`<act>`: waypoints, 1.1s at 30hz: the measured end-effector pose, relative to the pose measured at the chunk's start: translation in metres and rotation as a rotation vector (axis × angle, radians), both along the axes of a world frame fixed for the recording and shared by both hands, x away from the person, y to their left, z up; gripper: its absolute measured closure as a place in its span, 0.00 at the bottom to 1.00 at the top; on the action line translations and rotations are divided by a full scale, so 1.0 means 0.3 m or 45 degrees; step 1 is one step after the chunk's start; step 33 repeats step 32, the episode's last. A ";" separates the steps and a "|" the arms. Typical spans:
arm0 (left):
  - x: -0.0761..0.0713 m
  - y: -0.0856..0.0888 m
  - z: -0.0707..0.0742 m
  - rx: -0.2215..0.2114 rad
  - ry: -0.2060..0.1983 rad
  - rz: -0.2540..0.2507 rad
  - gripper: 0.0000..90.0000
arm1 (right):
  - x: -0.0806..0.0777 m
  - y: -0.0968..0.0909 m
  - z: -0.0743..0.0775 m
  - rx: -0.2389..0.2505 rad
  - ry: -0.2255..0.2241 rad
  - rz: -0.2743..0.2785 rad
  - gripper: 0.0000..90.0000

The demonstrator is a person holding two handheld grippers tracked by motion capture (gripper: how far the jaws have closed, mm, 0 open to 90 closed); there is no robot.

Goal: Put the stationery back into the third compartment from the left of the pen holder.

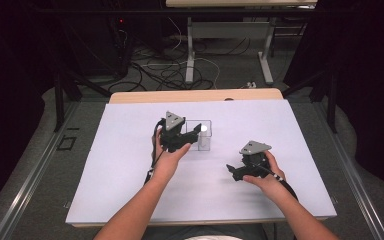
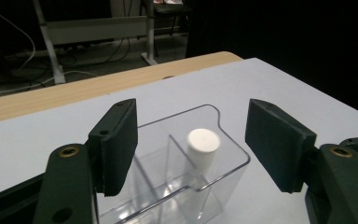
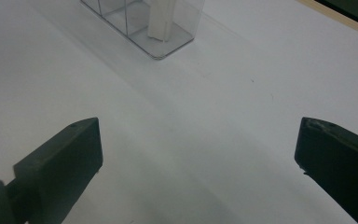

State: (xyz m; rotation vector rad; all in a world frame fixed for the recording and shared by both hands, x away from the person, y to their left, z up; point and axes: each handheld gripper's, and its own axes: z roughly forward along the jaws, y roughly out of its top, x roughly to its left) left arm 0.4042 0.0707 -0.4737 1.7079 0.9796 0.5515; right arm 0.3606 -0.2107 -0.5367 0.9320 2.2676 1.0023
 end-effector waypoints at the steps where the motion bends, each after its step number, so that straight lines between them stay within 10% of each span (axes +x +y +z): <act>1: -0.005 0.018 0.005 -0.020 0.001 0.001 0.38 | 0.002 0.002 -0.005 0.022 -0.021 0.000 0.00; 9: -0.051 0.135 0.046 -0.095 0.019 0.056 0.28 | 0.001 0.000 0.002 0.001 -0.001 -0.003 0.00; 23: -0.112 0.314 0.008 -0.031 0.145 0.096 0.01 | 0.005 -0.009 0.001 0.021 -0.021 -0.024 0.00; 33: -0.148 0.412 -0.029 -0.038 0.165 0.164 0.00 | 0.006 -0.018 0.003 0.020 0.004 -0.046 0.00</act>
